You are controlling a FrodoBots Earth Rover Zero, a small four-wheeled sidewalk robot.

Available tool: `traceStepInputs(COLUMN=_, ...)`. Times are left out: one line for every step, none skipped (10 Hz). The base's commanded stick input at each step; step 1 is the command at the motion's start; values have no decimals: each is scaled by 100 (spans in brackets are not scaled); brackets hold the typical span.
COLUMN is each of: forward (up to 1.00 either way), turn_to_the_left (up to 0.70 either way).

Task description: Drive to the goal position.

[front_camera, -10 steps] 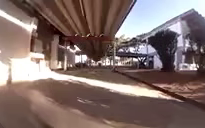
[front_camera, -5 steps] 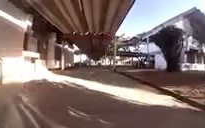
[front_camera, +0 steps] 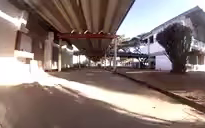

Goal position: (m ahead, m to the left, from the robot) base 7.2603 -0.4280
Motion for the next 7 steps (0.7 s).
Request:
traceStepInputs(forward=85, turn_to_the_left=0)
traceStepInputs(forward=85, turn_to_the_left=0)
traceStepInputs(forward=85, turn_to_the_left=0)
traceStepInputs(forward=85, turn_to_the_left=0)
traceStepInputs(forward=85, turn_to_the_left=0)
traceStepInputs(forward=85, turn_to_the_left=0)
traceStepInputs(forward=85, turn_to_the_left=0)
